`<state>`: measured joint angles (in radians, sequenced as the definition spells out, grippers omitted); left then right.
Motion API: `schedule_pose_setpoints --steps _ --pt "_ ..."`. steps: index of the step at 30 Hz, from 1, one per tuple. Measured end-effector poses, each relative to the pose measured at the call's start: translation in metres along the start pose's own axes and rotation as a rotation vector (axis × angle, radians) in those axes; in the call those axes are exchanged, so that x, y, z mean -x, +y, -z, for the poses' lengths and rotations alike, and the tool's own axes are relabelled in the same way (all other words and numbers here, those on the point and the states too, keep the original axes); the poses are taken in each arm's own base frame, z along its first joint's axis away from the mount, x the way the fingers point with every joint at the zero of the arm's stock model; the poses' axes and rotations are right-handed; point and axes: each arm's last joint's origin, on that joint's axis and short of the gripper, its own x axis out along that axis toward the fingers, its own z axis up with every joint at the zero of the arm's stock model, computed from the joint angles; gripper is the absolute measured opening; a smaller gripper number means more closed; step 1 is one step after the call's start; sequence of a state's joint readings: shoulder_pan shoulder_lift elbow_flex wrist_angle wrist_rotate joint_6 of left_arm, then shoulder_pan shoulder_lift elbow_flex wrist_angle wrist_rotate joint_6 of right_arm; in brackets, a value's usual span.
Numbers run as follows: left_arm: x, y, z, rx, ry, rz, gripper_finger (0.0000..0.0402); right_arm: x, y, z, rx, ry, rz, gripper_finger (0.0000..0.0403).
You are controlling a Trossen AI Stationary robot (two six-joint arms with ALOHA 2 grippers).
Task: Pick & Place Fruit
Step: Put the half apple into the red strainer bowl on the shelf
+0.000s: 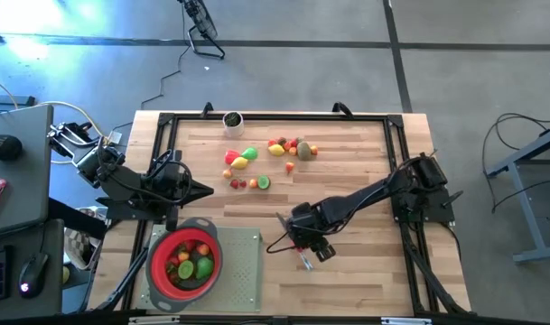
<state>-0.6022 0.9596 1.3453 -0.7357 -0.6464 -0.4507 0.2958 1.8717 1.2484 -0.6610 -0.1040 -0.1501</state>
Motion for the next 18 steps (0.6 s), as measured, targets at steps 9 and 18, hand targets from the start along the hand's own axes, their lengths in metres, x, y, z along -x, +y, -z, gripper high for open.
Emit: schedule_pose_setpoints --steps 9,18 --pt "0.0 0.0 0.0 0.0 0.0 0.0 0.0 0.0013 -0.0097 0.0066 -0.035 0.05 0.0 0.0172" --pt "0.0 0.0 0.0 0.0 0.0 0.0 0.0 0.0015 -0.0088 0.0105 -0.118 0.09 -0.003 0.0171"
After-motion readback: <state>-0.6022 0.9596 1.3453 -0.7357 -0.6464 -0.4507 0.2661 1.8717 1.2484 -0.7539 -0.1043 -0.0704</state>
